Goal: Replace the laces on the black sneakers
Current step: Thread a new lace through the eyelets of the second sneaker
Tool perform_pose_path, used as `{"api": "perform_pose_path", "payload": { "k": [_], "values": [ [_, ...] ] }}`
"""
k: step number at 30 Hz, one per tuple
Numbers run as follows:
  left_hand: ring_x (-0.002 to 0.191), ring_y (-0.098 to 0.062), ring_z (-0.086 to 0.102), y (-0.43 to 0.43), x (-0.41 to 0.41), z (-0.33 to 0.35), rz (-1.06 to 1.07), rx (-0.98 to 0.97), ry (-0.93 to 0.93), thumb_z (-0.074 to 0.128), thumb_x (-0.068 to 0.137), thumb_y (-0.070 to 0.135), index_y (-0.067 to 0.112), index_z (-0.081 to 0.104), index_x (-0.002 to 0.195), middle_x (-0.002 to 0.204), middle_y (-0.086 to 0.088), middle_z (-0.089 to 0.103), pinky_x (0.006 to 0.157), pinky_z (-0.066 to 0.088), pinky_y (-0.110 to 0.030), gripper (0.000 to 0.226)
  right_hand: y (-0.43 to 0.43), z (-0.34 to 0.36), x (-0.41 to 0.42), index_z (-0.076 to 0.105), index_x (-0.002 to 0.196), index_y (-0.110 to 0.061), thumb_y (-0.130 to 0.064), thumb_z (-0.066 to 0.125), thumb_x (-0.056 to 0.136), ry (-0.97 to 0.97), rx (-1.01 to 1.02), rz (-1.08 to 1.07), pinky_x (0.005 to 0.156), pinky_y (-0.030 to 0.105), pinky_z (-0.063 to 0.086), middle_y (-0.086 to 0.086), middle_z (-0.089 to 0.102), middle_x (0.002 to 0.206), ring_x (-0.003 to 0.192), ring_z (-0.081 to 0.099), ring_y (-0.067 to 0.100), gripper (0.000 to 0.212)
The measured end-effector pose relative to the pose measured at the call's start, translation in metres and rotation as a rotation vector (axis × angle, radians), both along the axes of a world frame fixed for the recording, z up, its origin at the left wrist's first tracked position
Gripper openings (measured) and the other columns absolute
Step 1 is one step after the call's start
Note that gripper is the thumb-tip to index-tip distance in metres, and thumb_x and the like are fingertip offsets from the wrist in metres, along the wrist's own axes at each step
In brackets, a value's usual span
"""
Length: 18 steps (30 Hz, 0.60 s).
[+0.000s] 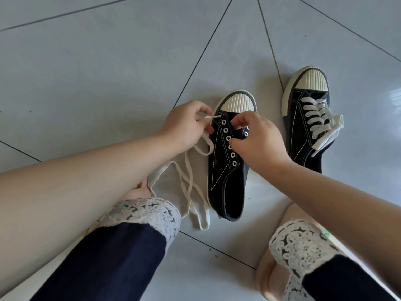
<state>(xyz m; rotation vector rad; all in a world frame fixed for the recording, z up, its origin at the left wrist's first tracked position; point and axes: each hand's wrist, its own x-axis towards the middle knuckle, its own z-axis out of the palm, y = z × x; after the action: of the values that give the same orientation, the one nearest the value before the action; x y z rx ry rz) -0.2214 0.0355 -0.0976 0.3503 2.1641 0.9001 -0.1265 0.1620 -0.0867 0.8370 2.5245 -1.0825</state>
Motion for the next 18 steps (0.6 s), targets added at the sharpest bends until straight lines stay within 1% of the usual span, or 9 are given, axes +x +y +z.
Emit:
{"api": "perform_pose_path", "payload": {
  "k": [2,4,5,7,8,10,12,16,18],
  "values": [
    [0.081,-0.002,0.056,-0.0010,0.0009,-0.0010,0.034,-0.003,-0.048,0.053,0.091,0.026,0.024,0.055,0.109,0.070,0.017,0.064,0.060,0.034,-0.002,0.018,0.0002,-0.0011,-0.0008,0.056,0.098,-0.023,-0.005,0.062,0.075,0.010,-0.059,-0.040,0.065,0.016,0.038,-0.016,0.055,0.089,0.087,0.052,0.006,0.031],
    [0.083,-0.002,0.059,-0.0020,0.0017,-0.0036,0.071,0.016,-0.078,0.058,0.089,0.027,0.024,0.061,0.103,0.071,0.015,0.065,0.066,0.037,-0.007,0.015,-0.0008,-0.0012,-0.0003,0.053,0.094,-0.027,-0.004,0.063,0.074,0.027,-0.121,-0.094,0.063,0.006,0.039,-0.020,0.055,0.082,0.086,0.054,0.004,0.032],
    [0.081,-0.002,0.059,-0.0020,0.0026,-0.0048,0.098,0.023,-0.079,0.061,0.086,0.026,0.025,0.064,0.096,0.071,0.015,0.066,0.067,0.040,-0.011,0.010,-0.0016,-0.0013,0.0003,0.053,0.094,-0.028,-0.003,0.063,0.074,0.038,-0.155,-0.125,0.067,0.006,0.041,-0.021,0.055,0.082,0.087,0.056,0.003,0.034],
    [0.076,0.001,0.057,-0.0019,0.0037,-0.0069,0.172,0.021,-0.066,0.067,0.082,0.025,0.025,0.066,0.082,0.070,0.014,0.066,0.065,0.041,-0.011,0.001,-0.0031,-0.0021,0.0012,0.054,0.098,-0.027,0.002,0.062,0.073,0.056,-0.235,-0.195,0.077,0.017,0.049,-0.021,0.057,0.086,0.093,0.059,0.004,0.039],
    [0.074,0.002,0.057,-0.0019,0.0046,-0.0080,0.208,0.021,-0.061,0.068,0.080,0.025,0.025,0.065,0.078,0.070,0.014,0.066,0.065,0.041,-0.011,0.004,-0.0034,-0.0025,0.0018,0.055,0.100,-0.026,0.004,0.061,0.072,0.060,-0.276,-0.228,0.081,0.024,0.052,-0.019,0.058,0.089,0.096,0.059,0.004,0.042],
    [0.071,0.003,0.056,-0.0017,0.0057,-0.0088,0.225,0.021,-0.049,0.070,0.079,0.025,0.026,0.065,0.072,0.067,0.014,0.065,0.063,0.041,-0.009,0.008,-0.0032,-0.0036,0.0019,0.055,0.103,-0.025,0.009,0.059,0.071,0.069,-0.343,-0.278,0.085,0.030,0.053,-0.014,0.061,0.096,0.100,0.060,0.004,0.047],
    [0.068,0.005,0.054,-0.0013,0.0062,-0.0076,0.158,0.003,-0.015,0.069,0.079,0.025,0.028,0.063,0.069,0.066,0.015,0.063,0.056,0.037,-0.004,0.012,-0.0029,-0.0047,0.0024,0.055,0.103,-0.024,0.011,0.059,0.071,0.078,-0.379,-0.305,0.086,0.033,0.054,-0.012,0.063,0.100,0.101,0.060,0.004,0.048],
    [0.071,0.001,0.054,0.0015,0.0032,-0.0074,0.103,-0.024,0.046,0.068,0.078,0.025,0.029,0.061,0.067,0.072,0.012,0.063,0.059,0.037,-0.012,0.014,-0.0034,-0.0050,0.0036,0.054,0.102,-0.025,0.011,0.059,0.071,0.091,-0.401,-0.311,0.087,0.037,0.053,-0.013,0.062,0.100,0.102,0.061,0.008,0.048],
    [0.068,0.001,0.052,0.0046,0.0018,-0.0073,0.074,-0.046,0.085,0.067,0.077,0.024,0.030,0.059,0.063,0.070,0.012,0.061,0.057,0.036,-0.012,0.018,-0.0033,-0.0050,0.0038,0.053,0.102,-0.026,0.011,0.059,0.071,0.097,-0.398,-0.305,0.087,0.039,0.053,-0.013,0.062,0.101,0.101,0.062,0.010,0.049]
  ]
}}
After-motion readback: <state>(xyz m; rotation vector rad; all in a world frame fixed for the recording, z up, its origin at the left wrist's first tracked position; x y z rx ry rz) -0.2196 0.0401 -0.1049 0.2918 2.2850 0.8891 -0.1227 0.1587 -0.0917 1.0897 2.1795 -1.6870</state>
